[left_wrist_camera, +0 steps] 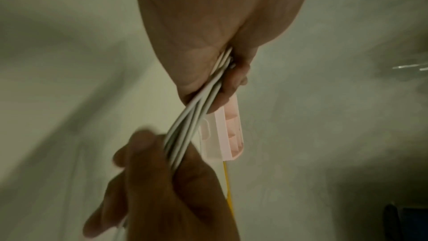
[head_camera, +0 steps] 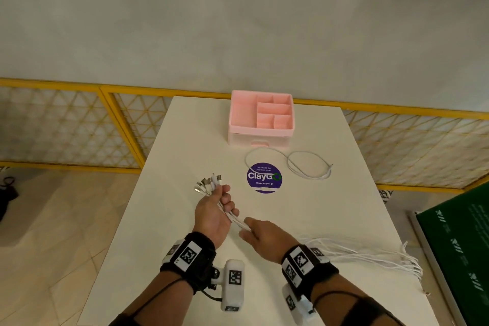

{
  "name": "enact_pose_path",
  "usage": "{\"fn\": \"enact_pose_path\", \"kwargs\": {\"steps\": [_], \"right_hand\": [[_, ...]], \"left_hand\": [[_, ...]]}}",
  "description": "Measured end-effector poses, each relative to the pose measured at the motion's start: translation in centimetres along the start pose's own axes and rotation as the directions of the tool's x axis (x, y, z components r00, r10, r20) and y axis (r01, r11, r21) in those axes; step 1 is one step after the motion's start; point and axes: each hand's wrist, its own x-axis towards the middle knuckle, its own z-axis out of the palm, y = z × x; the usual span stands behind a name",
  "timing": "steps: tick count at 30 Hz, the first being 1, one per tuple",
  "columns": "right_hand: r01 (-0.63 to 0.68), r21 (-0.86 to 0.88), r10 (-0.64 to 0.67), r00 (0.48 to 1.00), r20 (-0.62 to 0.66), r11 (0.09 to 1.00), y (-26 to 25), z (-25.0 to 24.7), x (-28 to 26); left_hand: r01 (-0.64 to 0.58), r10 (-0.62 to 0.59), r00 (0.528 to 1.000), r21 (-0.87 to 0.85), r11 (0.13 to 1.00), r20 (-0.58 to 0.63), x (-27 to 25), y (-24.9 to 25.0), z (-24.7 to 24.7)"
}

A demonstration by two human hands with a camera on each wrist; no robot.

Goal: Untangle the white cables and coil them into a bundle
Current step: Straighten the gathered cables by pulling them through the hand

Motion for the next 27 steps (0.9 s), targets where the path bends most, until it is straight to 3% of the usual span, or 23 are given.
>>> {"fn": "enact_pose_path", "kwargs": {"steps": [2,3,6,9,14,17,20,23,27], "right_hand": [[-0.063,0.015,0.061,0.993,0.096,0.998,0.7,-0.9,0.0],[-0.079,0.106,0.066,0.991,0.114,0.991,0.9,-1.5,0.0],[-0.029,0.485,0.041,0.999,-0.013,0.874,-0.6,-3.5,0.1],[0.029,0.639,0.006,0.999,-0.053,0.769,-2.3,-4.8,0.7],[-0.019,0.499,-0.04,0.993,0.108,0.866,-2.7,-5.4,0.7],[-0.053,0.495,-0.014,0.991,0.131,0.867,-2.4,-5.1,0.7],[0.017,0.559,0.022,0.998,-0.062,0.829,-3.7,-5.2,1.3],[0.132,0.58,0.04,0.961,-0.274,0.804,-5.3,-5.9,2.4],[0.15,0.409,-0.009,0.945,-0.327,0.9,-5.6,-5.7,3.6]], "left_hand": [[-0.001,0.001,1.0,0.036,0.999,0.0,0.0,-0.3,-0.7],[0.003,-0.003,1.0,0.044,0.999,0.012,0.0,-0.3,-0.9],[0.031,-0.037,0.997,0.106,0.994,0.062,-0.2,-0.2,-1.1],[0.034,-0.047,0.996,0.167,0.985,0.076,-0.5,-0.6,-0.8],[-0.018,0.018,1.0,0.016,1.0,0.003,0.4,0.6,-0.4],[-0.048,0.047,0.999,-0.024,0.999,-0.024,0.6,1.2,-0.1],[-0.046,0.046,0.999,0.064,0.997,0.004,0.2,0.8,0.6],[-0.044,0.021,0.995,0.25,0.967,0.094,-0.7,-0.1,1.6],[-0.035,-0.024,0.989,0.388,0.921,0.147,-1.2,-0.7,2.2]]}}
